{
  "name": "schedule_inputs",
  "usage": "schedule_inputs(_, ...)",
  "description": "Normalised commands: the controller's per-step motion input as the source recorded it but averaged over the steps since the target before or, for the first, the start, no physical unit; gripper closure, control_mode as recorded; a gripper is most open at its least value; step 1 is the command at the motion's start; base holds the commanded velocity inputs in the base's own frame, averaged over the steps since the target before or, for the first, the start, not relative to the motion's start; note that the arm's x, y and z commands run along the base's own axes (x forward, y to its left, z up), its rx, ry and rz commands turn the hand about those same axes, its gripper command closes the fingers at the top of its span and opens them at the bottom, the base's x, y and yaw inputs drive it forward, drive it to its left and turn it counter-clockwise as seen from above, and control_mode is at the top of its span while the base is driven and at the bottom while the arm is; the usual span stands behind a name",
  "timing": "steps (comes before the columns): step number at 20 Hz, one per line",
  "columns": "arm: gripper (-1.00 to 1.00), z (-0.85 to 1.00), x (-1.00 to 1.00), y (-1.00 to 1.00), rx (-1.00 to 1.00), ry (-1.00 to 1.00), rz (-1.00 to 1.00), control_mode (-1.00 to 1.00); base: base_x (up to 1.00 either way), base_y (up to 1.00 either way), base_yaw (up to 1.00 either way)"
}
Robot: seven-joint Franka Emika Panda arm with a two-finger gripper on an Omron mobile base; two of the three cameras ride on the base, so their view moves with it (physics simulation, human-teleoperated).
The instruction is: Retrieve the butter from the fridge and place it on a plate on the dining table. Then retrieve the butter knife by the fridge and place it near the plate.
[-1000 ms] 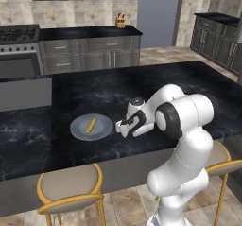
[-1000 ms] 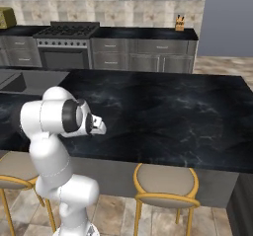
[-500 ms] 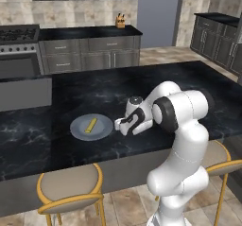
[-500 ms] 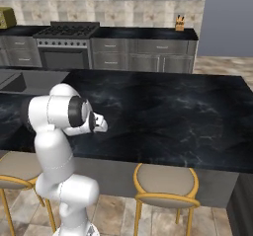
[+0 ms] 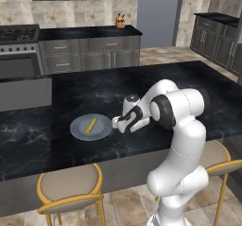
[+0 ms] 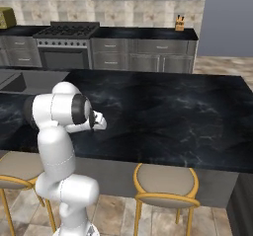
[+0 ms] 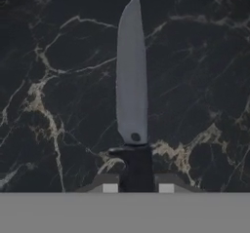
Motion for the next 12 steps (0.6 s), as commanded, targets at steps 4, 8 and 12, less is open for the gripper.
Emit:
schedule_inputs(4,-1.00,-0.06,0.03,0.02,0.00,0.00,0.00,-1.00,0.00,0.00,0.00)
schedule_inputs(8,-1.00,-0.01,0.00,0.00,0.00,0.00,0.00,-1.00,0.00,0.00,0.00)
schedule_inputs(12,-1.00,0.01,0.00,0.00,-0.01,0.02,0.01,-1.00,0.00,0.00,0.00)
